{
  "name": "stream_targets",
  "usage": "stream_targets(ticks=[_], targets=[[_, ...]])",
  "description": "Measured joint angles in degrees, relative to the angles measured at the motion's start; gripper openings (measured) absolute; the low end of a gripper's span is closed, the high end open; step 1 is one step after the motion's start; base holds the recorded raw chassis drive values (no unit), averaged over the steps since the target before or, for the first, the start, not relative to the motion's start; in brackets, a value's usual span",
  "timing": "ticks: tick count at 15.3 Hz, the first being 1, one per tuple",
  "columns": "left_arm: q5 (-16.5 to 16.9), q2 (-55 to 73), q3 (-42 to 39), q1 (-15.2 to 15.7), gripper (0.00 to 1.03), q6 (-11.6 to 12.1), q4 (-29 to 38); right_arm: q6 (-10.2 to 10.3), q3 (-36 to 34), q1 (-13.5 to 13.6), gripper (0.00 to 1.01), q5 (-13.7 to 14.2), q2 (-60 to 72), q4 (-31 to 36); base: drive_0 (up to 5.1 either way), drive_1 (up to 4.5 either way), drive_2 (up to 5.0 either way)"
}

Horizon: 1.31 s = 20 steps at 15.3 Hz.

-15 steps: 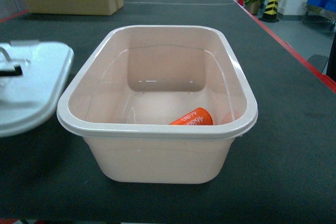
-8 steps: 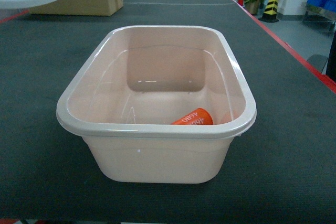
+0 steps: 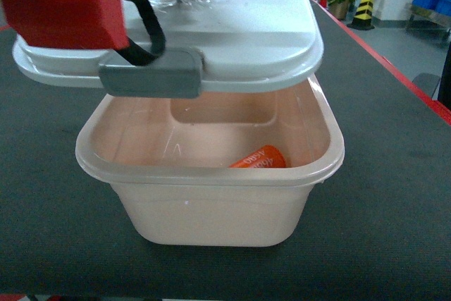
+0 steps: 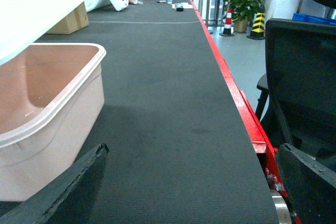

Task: Pick capacitor and pack into box

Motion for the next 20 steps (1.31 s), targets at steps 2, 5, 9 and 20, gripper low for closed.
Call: stream_targets(ticks=[2,5,9,20], targets=[[-1.20,2.75,2.03,-2.29,0.02,-0.33,-1.75,0.00,0.00,0.00,0.98,0.00,0.00,0.00,0.0,0.00,0.0],[-4.13,6.25,3.06,-4.81,0.02,-2.69,-4.98,0.00,0.00,0.00,0.98,0.00,0.00,0.00,0.0,0.00,0.0],[-5.07,8.74,2.69,-4.44,0.32,-4.63,-3.32,0.00,0.02,0.00,0.98,0.00,0.00,0.00,0.0,0.00,0.0],[-0.55,-16.24,-13.88,6.01,0.98,2.32,13.27,0.00,0.00,0.00,0.98,0.00,0.00,0.00,0.0,0.00,0.0]])
